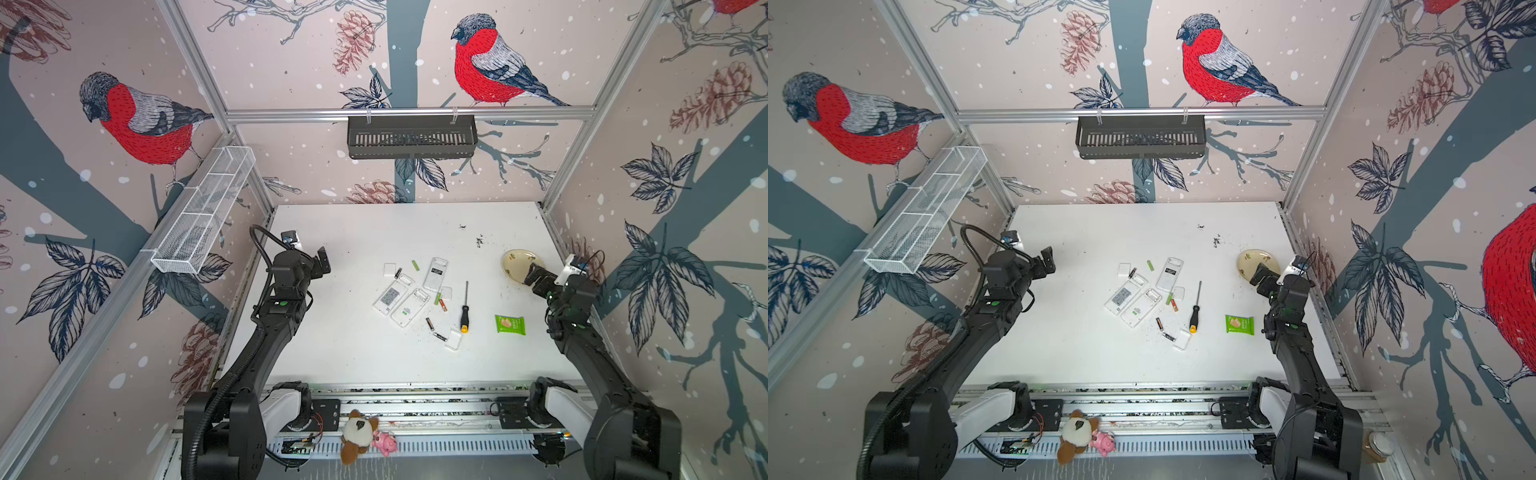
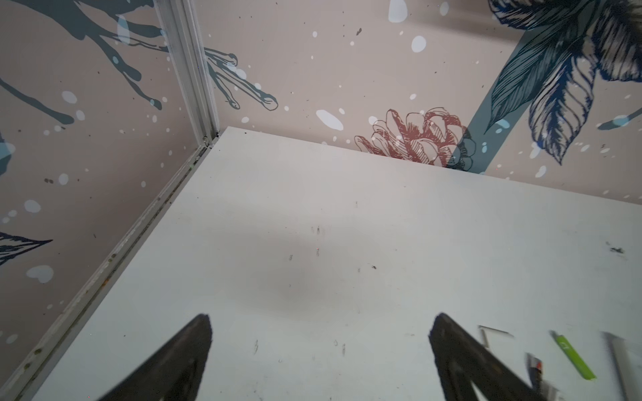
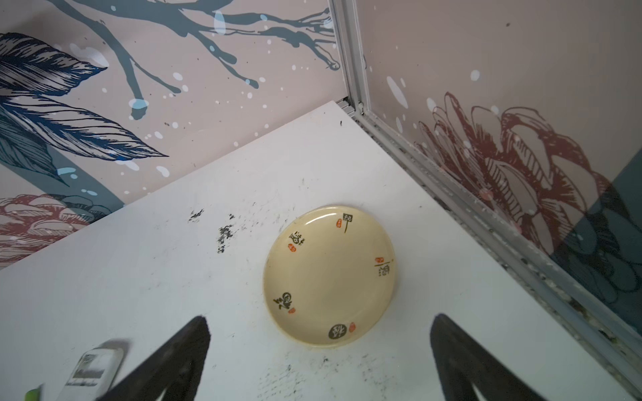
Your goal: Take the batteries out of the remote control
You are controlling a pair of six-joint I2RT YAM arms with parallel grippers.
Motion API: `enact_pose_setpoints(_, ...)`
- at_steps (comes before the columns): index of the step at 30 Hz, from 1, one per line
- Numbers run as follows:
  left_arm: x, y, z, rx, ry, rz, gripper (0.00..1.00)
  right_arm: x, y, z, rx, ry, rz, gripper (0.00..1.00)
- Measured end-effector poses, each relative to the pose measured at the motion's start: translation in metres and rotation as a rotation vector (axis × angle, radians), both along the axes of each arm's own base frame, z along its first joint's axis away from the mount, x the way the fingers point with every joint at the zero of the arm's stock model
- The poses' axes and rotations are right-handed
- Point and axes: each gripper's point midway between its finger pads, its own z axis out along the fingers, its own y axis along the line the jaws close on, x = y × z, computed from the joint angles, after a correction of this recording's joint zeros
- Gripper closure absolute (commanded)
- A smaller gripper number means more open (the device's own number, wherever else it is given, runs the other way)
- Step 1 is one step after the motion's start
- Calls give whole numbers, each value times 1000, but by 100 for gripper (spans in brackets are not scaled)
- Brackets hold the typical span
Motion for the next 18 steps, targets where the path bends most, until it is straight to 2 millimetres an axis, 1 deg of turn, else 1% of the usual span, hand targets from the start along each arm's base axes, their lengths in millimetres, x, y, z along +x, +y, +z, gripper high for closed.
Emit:
enact_pose_setpoints(3,-7,17,-20,40,-12,55,2,-2,-6,-4,-63,-37,-23,1)
enact_pose_setpoints(5,-12,24,-34,69,-13,81,2,-2,-8,-6,-97,-53,-28,1)
enact_pose_setpoints(7,-16,29,-46,101,-14,99,2,-1,-9,-6,-121,-68,-36,1)
enact_pose_setpoints(9,-19,30,-55,120,-25,97,2,1,-6,-5,-142,-90,-27,1)
enact_pose_setpoints(11,-22,29,-61,115,-47,90,2,3,3,-8,-157,-100,-5,1)
enact_pose_setpoints(14,-23,18,-71,95,-85,28,2,6,21,-16,-204,-93,43,1)
enact_pose_setpoints(15,-25,13,-76,86,-95,2,0,6,27,-19,-223,-91,63,1)
enact_pose_setpoints(16,-27,11,-81,83,-100,-12,0,5,32,-20,-231,-101,74,1)
enact_pose_setpoints(18,-31,4,-96,76,-100,-48,0,-2,34,-28,-253,-109,78,1)
